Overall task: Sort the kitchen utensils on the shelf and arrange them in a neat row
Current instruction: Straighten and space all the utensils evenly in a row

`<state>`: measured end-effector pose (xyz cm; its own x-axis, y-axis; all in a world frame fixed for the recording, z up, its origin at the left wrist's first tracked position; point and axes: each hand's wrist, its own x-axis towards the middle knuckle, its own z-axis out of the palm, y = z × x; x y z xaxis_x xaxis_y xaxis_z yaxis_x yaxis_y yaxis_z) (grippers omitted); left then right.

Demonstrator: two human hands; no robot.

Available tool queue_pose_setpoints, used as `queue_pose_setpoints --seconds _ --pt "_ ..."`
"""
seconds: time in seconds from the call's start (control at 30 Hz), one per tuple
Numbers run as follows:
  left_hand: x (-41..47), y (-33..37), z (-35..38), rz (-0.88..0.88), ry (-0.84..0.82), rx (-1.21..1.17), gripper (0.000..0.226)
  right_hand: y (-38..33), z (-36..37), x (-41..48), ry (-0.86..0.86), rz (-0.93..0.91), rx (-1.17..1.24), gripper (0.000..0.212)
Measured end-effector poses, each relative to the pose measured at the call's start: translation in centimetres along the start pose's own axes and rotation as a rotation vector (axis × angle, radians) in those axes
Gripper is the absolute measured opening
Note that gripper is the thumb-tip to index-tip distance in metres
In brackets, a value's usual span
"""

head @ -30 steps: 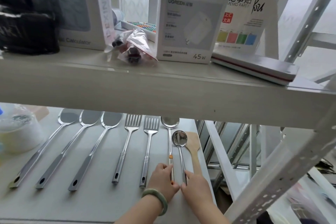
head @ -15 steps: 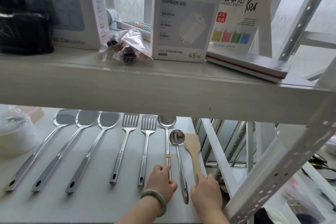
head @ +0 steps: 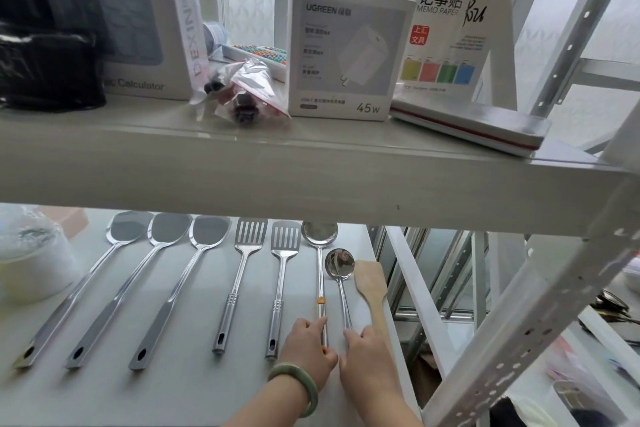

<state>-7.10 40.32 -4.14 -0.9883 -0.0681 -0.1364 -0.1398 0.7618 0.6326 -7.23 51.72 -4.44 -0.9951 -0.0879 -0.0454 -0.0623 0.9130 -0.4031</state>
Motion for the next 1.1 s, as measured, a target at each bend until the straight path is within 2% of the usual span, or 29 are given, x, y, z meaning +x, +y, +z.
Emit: queue_pose_setpoints --seconds 0.23,0.5,0.57,0.67,0.77,0.83,0.9,1.0,1.1 --pt "-0.1 -0.1 0.0 0.007 -0.01 0.021 0.055 0.2 0.4 1.2 0.035 0.027 0.023 0.036" --pt "0.1 -0.4 -0.5 0.044 -0.01 0.066 0.049 0.3 0.6 1.5 0.079 0.009 0.003 0.026" --pt "-0.4 -1.3 -0.9 0.086 0.093 0.051 0.043 -0.5 0.5 1.3 0.18 -0.031 0.032 0.025" --pt "-1.2 -3.7 -2.7 0.132 0.352 0.078 0.033 -2.7 0.6 1.1 0.307 -0.192 0.107 0.031" --pt "-1.3 -7.3 -4.9 0.001 0.549 0.117 0.032 -6.4 1.1 0.6 0.248 -0.273 0.142 0.04" --pt "-1.9 -8.8 -6.7 -0.149 0.51 0.086 0.04 -8.4 2.1 0.4 0.102 -0.218 0.144 0.045" --pt "-2.2 -10.0 -8.0 -0.228 0.425 0.056 0.047 -10.0 2.9 0.3 -0.01 -0.128 0.068 0.046" --pt "-2.2 -10.9 -8.8 -0.27 0.307 0.019 0.051 -11.2 3.5 0.5 -0.076 -0.034 -0.003 0.046" --pt "-1.9 -11.2 -8.9 -0.266 0.245 0.015 0.041 -11.5 4.0 0.8 -0.085 0.017 -0.031 0.041"
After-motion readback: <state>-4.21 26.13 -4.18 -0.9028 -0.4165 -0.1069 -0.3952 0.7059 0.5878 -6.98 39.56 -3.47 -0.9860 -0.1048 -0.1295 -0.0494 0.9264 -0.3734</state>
